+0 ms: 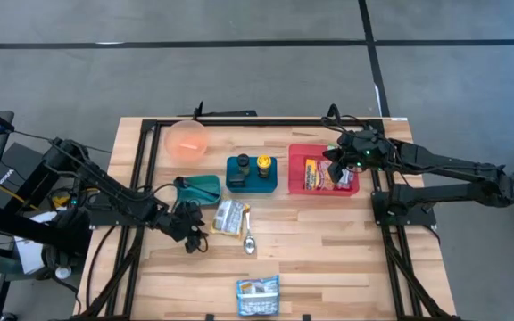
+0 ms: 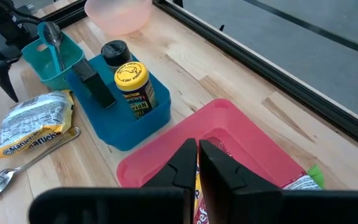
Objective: Pick & Place Food Item
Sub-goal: Put the yellow noodle pack into the pink bin
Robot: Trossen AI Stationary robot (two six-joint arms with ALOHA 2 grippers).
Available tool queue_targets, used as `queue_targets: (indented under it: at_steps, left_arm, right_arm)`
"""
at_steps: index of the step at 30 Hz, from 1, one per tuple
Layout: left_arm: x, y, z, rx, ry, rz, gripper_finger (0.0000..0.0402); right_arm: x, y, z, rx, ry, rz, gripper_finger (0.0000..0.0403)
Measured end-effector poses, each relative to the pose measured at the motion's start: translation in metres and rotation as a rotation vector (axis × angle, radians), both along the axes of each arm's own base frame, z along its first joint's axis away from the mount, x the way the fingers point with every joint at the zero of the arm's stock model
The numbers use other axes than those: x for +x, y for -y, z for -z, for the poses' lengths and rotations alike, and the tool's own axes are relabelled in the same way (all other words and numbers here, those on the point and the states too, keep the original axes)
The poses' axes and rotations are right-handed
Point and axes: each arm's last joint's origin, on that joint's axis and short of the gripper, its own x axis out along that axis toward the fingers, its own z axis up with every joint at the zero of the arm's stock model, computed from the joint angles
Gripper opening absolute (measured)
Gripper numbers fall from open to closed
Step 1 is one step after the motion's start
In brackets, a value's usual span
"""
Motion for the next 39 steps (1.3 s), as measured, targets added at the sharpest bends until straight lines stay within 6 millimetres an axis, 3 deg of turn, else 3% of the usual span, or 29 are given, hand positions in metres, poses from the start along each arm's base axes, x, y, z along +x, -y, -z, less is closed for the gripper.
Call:
queue_targets:
  at_steps: [11, 24, 39]
  left_arm:
    - [0.005, -0.005, 0.0, 0.017, 0.062, -0.006, 0.0223]
    - [0.017, -0.003, 0.018, 0.021, 0.038, -0.011, 0.0225]
    - [0.025, -0.002, 0.021, 0.028, 0.081, 0.046, 0.019]
  right_arm:
    - [0.0, 0.0, 0.0, 0.0, 0.0, 0.0, 0.0012]
    - [0.0, 0.0, 0.0, 0.0, 0.0, 0.0, 0.0012]
    - [0.0, 0.0, 0.0, 0.007, 0.005, 0.006, 0.0012]
